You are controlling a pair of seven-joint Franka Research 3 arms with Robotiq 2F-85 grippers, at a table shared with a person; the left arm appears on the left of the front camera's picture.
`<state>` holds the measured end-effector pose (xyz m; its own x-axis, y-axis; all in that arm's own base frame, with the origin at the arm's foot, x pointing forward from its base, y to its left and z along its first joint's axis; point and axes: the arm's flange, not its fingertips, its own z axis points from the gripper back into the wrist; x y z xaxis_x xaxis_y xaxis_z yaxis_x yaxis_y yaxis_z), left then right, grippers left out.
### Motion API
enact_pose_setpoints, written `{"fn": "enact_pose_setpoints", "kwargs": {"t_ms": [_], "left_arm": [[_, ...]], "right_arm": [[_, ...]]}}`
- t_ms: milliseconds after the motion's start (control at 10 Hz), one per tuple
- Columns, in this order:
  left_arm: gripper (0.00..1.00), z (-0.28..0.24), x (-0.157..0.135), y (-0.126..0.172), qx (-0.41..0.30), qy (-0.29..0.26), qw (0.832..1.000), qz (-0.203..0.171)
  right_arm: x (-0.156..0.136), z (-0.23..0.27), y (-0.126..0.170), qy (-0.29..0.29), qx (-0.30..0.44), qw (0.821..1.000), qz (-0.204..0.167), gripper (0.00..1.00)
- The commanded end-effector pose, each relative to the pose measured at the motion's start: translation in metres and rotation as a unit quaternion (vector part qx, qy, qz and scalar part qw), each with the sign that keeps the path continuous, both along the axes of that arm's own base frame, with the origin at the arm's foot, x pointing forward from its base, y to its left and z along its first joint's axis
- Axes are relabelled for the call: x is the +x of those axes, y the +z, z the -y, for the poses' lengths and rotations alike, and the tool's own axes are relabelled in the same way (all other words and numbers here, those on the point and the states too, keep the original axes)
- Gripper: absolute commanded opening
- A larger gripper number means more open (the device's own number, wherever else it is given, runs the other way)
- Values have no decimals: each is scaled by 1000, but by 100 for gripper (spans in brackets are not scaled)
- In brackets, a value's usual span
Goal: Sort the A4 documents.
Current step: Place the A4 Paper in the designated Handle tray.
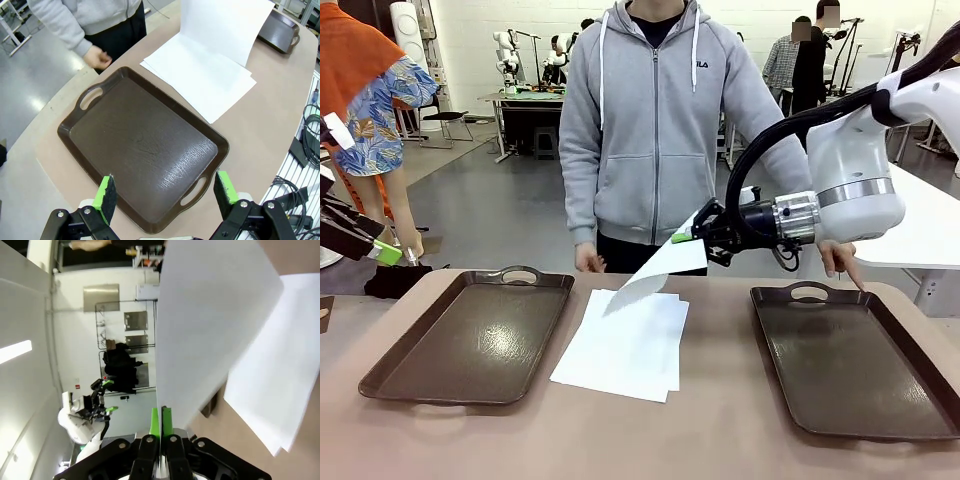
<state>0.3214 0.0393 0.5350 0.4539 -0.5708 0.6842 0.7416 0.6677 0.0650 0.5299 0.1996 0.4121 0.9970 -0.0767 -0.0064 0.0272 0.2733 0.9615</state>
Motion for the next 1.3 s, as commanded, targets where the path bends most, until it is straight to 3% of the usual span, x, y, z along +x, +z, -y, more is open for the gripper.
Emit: {"fn": "enact_pose_setpoints", "kwargs": {"t_ms": [0, 200, 400, 600, 800, 1200], "left_arm": [[100, -1, 0, -1, -5, -2, 1000, -1], [100, -1, 0, -1, -5, -2, 1000, -1], [100, -1, 0, -1, -5, -2, 1000, -1], [100, -1, 0, -1, -5, -2, 1000, -1], [100, -1, 0, -1, -5, -2, 1000, -1], [100, -1, 0, -1, -5, -2, 1000, -1]], "right_arm": [[-15, 62, 17, 3, 3, 1000, 4, 1], [-20, 116, 30, 49, 21, 998, 25, 1], [-21, 165, 41, 99, 19, 992, 76, 1], [-20, 201, 45, 138, 1, 986, 93, 1], [-18, 223, 37, 139, 0, 984, 110, 1], [-18, 238, -3, 157, 0, 982, 106, 1]]}}
